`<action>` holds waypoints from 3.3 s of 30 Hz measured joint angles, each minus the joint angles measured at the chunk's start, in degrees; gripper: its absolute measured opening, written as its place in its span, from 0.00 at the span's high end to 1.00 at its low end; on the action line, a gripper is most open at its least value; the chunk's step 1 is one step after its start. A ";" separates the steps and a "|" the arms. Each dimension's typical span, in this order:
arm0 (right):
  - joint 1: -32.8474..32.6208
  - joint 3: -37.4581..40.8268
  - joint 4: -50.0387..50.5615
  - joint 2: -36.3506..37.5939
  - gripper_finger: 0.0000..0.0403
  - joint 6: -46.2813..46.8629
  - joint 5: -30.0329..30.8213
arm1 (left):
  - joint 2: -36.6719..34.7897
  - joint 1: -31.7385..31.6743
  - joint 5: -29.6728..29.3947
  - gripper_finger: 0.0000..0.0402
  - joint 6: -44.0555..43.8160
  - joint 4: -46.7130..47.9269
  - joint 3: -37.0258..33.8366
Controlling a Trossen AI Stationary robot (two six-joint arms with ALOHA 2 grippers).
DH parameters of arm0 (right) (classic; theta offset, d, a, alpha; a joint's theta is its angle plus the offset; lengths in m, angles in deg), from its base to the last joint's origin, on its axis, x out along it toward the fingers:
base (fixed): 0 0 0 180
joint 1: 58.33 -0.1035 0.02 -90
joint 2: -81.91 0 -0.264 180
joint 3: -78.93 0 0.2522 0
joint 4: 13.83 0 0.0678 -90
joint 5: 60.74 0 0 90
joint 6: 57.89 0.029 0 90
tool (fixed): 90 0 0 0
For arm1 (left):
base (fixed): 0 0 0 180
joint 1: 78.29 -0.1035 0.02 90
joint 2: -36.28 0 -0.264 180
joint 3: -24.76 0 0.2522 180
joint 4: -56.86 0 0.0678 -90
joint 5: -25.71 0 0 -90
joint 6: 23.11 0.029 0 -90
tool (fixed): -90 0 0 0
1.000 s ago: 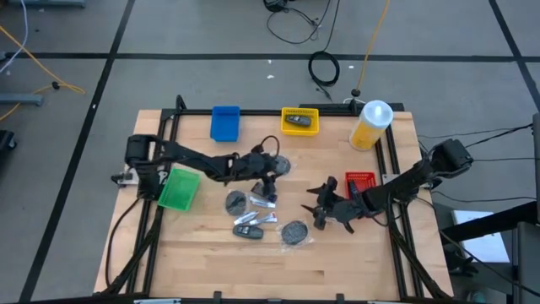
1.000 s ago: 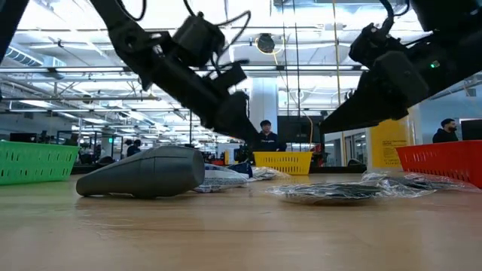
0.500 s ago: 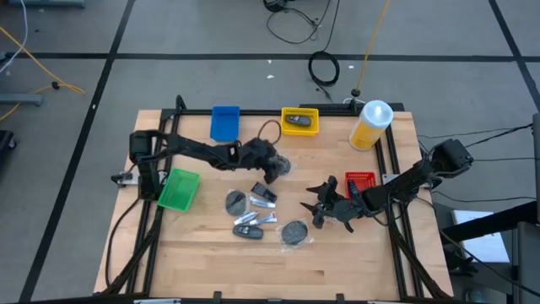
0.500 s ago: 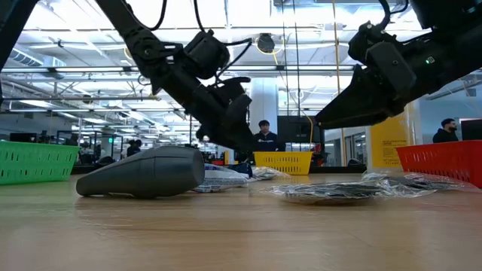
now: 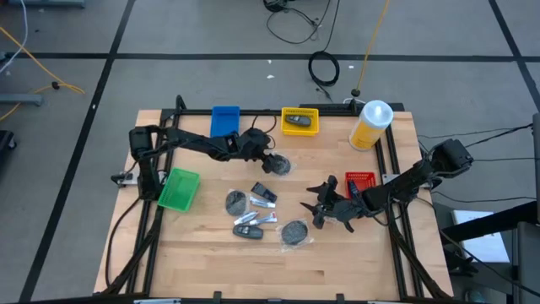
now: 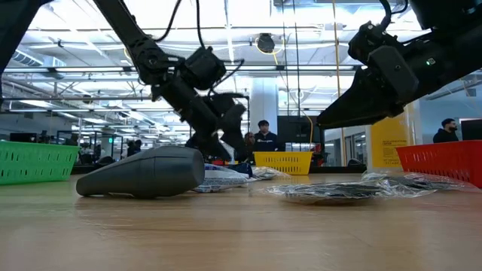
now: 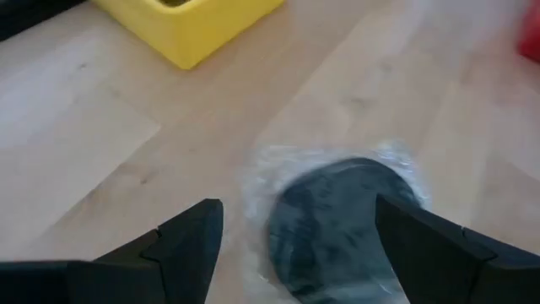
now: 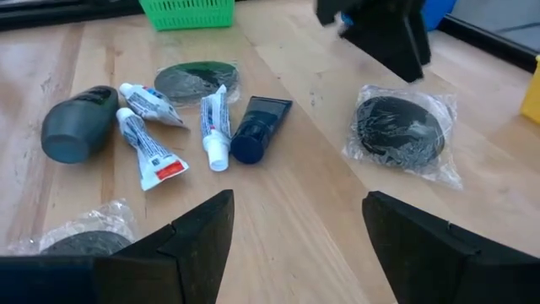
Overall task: Pick & Place Travel size toiletries
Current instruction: Put the black hairbrush into the blue bin
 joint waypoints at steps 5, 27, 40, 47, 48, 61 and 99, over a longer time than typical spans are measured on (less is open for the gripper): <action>0.24 -0.02 0.00 0.00 0.37 -1.44 0.00 | 2.86 -0.36 0.05 0.31 -0.16 -3.06 -0.02; 1.93 -0.02 -0.02 0.00 0.37 -1.54 -0.04 | 5.10 -1.39 5.39 0.95 7.34 -3.15 -0.02; 3.03 1.27 2.84 0.04 0.37 10.02 -0.28 | -1.48 3.30 3.36 0.99 16.62 -7.41 -0.04; 5.68 7.22 -4.37 0.00 0.37 10.27 -0.26 | -6.24 11.08 0.89 1.00 27.30 -9.66 -0.11; 5.86 7.92 -5.97 0.00 0.37 9.04 -0.24 | -6.71 12.07 -0.03 1.00 28.29 -10.08 -0.09; 8.27 8.96 -20.13 0.02 0.37 -10.78 -6.57 | -8.03 18.22 -0.94 0.99 31.25 -10.02 -0.04; 11.35 5.92 -12.40 0.00 0.99 -22.63 -11.91 | -15.11 17.00 2.02 0.64 20.97 -1.83 -0.04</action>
